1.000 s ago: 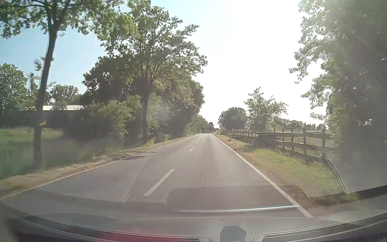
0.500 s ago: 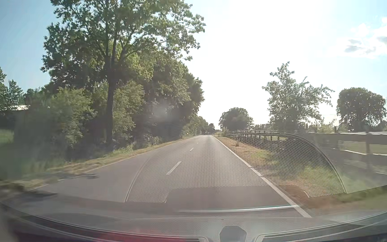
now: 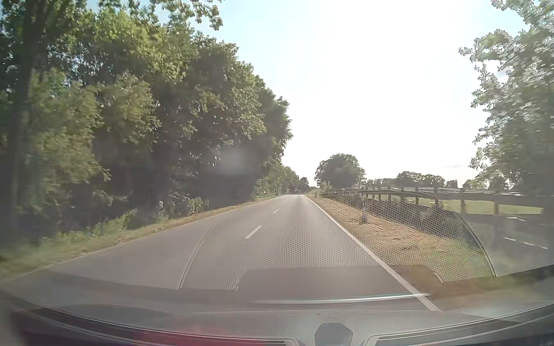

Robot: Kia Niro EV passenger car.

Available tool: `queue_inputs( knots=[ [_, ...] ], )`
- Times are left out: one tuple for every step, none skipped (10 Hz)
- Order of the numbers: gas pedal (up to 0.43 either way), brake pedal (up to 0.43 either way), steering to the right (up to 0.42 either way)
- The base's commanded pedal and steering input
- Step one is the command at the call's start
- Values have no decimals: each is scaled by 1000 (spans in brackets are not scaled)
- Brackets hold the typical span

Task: Follow the waypoints while adhering to traffic rules and regulations

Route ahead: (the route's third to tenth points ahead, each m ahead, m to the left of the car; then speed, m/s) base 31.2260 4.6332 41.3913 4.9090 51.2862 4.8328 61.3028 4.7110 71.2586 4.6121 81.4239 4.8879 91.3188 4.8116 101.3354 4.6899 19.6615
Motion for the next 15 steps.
queue_inputs(
  knots=[
    [331,6,-1],
    [331,6,0],
    [331,6,1],
    [331,6,1],
    [331,6,1],
    [331,6,1],
    [331,6,1],
    [331,6,1],
    [331,6,1],
    [331,6,1],
    [331,6,1],
    [331,6,1],
    [331,6,1],
    [331,6,1],
    [339,6,1]
  ],
)
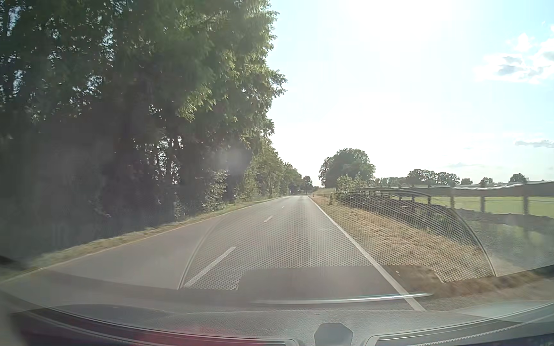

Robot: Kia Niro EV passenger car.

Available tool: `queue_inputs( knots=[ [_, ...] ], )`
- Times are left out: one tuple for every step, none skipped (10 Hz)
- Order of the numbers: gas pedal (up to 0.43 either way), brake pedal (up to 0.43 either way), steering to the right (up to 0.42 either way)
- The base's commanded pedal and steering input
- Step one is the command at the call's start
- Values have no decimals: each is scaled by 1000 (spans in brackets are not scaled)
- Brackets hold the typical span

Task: Follow the waypoints while adhering to traffic rules and regulations

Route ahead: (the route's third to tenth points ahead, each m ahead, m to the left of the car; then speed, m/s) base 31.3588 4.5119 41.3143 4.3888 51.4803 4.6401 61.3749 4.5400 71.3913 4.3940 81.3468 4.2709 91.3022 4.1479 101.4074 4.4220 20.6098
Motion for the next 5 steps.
queue_inputs(
  knots=[
    [339,6,1],
    [339,6,0],
    [339,6,1],
    [358,6,1],
    [370,6,1]
  ],
)
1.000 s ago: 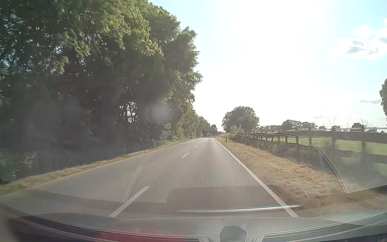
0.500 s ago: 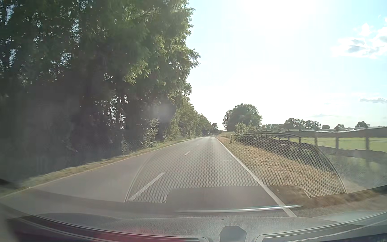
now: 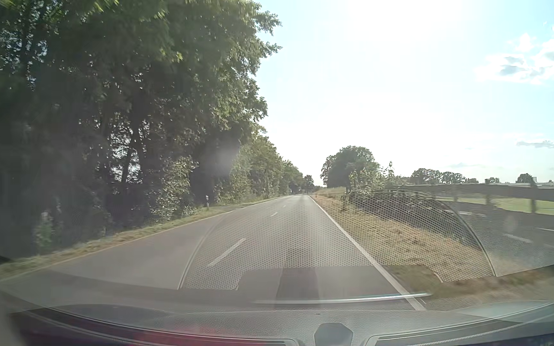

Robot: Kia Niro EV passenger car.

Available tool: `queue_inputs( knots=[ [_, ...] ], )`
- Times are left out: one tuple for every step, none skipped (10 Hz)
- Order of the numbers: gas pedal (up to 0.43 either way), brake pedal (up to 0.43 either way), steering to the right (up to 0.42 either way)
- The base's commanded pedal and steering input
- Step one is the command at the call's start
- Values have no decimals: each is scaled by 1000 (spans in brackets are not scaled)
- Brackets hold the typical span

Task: Follow the waypoints while adhering to traffic rules and regulations

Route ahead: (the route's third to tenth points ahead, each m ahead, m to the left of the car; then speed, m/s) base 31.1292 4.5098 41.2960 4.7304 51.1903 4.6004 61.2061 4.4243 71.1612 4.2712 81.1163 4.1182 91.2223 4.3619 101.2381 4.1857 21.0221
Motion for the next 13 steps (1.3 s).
queue_inputs(
  knots=[
    [370,6,1],
    [370,6,1],
    [370,6,2],
    [370,6,2],
    [370,6,2],
    [370,6,2],
    [370,6,2],
    [370,6,2],
    [370,6,4],
    [370,6,4],
    [370,0,4],
    [370,6,4],
    [370,6,4]
  ],
)
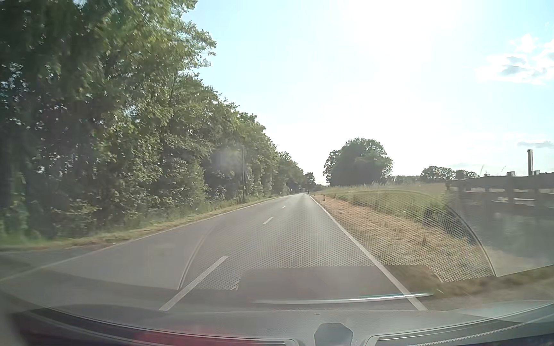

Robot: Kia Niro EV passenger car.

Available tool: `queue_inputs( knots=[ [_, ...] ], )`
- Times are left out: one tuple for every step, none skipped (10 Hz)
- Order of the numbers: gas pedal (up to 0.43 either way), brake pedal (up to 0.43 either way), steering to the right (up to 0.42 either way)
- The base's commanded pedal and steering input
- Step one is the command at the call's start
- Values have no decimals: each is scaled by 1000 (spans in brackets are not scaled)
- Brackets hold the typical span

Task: Follow the waypoints while adhering to traffic rules and regulations

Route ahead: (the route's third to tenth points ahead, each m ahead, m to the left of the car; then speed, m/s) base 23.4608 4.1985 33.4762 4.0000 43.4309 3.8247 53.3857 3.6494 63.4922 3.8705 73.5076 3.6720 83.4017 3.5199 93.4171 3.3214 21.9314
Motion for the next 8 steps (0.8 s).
queue_inputs(
  knots=[
    [370,6,4],
    [370,6,4],
    [370,6,3],
    [370,6,3],
    [370,6,3],
    [370,6,3],
    [370,6,3],
    [370,6,3]
  ],
)
